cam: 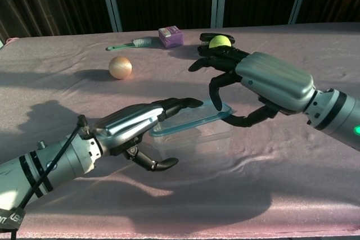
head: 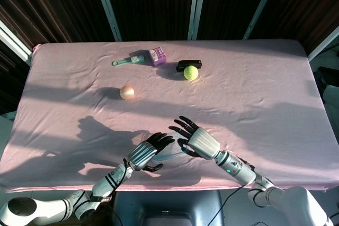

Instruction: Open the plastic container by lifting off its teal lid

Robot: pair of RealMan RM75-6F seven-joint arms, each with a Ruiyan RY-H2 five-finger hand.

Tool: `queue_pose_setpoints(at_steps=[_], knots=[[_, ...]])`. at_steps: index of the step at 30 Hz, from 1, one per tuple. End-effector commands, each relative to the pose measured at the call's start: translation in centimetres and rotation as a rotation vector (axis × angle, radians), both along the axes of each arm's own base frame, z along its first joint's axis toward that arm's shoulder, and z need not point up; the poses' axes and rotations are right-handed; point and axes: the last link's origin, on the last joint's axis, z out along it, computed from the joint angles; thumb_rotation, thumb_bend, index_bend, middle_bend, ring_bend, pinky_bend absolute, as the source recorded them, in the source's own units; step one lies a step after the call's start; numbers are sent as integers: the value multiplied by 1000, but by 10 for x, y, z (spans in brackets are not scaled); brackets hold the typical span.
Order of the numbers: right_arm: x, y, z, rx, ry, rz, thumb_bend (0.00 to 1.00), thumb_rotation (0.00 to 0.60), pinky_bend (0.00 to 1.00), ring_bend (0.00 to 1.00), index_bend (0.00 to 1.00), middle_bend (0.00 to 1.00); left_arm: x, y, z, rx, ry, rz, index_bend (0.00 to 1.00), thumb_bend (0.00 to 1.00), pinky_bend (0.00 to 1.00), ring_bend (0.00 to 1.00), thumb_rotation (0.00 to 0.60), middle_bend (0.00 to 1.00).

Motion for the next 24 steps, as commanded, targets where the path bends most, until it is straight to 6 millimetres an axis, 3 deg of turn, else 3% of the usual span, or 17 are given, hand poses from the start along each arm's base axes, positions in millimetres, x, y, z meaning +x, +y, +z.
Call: queue_pose_setpoints(at_steps=[1, 13, 24], knots=[[-1, 0, -1, 4, 9, -4, 478, 600, 91, 79, 714, 265, -1, 1, 0, 3, 2, 0, 0, 346, 117, 25, 600, 63], [-4, -1, 5, -10, 6, -15, 689, 600, 104, 105, 783, 301, 0, 1, 3, 18, -30, -26, 0, 346, 59, 0, 600, 17], [-9, -6, 21, -46, 6, -16, 702, 600, 105, 105, 785, 302, -3, 7, 13, 28, -93, -48, 0, 346, 0, 0, 600, 0]])
